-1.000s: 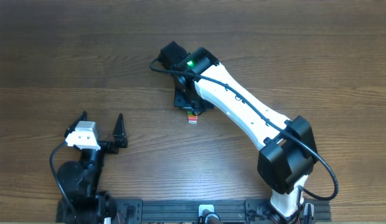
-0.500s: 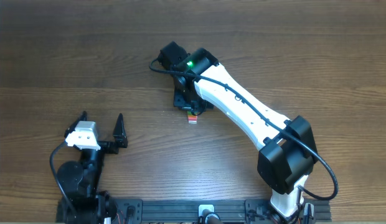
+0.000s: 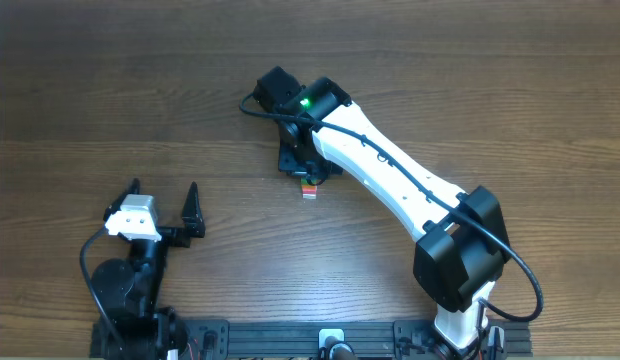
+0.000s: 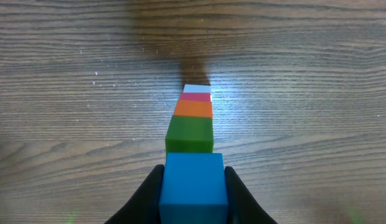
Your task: Stack Cubes
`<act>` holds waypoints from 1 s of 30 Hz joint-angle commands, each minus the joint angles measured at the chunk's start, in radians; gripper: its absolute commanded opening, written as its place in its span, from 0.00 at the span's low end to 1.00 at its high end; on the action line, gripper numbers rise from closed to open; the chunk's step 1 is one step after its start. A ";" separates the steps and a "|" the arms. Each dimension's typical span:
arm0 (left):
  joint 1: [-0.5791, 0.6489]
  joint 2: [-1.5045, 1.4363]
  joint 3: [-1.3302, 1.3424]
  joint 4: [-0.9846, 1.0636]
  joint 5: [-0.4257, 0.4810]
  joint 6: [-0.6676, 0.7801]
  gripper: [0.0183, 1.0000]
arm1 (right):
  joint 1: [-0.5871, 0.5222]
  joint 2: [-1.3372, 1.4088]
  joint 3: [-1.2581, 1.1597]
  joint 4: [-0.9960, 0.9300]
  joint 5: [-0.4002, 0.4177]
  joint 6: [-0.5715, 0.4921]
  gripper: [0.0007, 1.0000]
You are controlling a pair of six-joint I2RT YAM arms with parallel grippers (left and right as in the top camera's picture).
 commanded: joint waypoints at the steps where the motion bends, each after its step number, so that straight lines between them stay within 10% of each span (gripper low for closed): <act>1: 0.005 -0.007 -0.009 0.004 0.010 0.011 1.00 | 0.010 -0.005 -0.006 0.003 -0.005 -0.008 0.12; 30: 0.005 -0.007 -0.009 0.004 0.010 0.011 1.00 | 0.012 0.024 -0.007 0.006 -0.006 -0.009 0.12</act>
